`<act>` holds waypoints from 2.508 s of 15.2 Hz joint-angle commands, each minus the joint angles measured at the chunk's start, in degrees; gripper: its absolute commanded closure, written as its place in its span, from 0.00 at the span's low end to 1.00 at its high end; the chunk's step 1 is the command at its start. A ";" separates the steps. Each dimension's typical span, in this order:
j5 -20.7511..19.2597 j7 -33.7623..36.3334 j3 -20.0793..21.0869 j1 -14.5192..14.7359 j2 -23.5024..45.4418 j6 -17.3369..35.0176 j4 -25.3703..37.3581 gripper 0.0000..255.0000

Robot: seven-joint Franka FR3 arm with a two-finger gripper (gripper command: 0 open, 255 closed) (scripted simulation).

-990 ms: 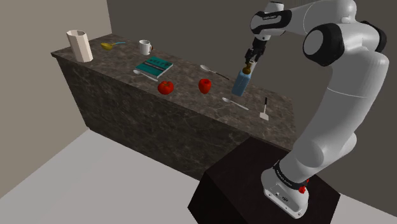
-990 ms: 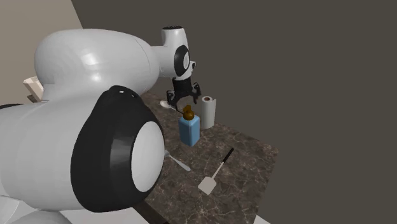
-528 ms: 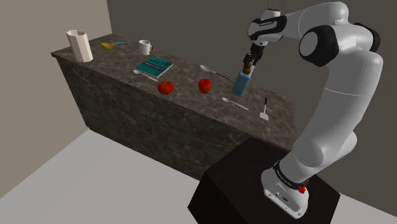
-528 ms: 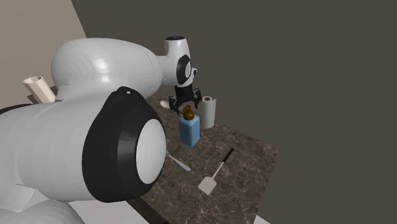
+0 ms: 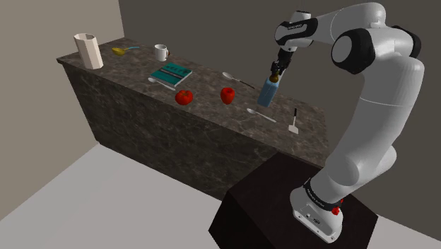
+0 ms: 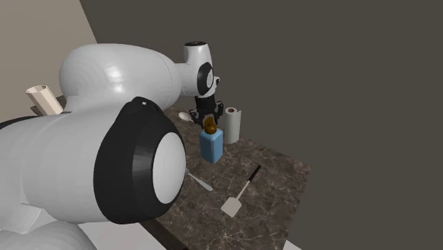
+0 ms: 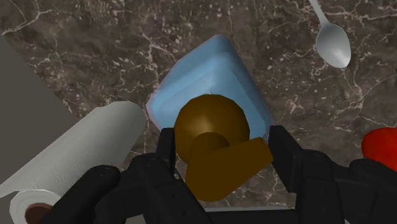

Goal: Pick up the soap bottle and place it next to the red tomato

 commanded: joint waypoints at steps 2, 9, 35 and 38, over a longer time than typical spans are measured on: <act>0.00 0.00 0.00 0.00 0.00 0.00 0.00 1.00; 0.00 0.00 0.00 0.00 0.01 0.01 0.00 1.00; -0.59 -0.22 -0.64 -0.83 -1.46 -19.08 17.76 1.00; -2.04 3.67 0.23 2.44 -4.19 -18.14 14.08 1.00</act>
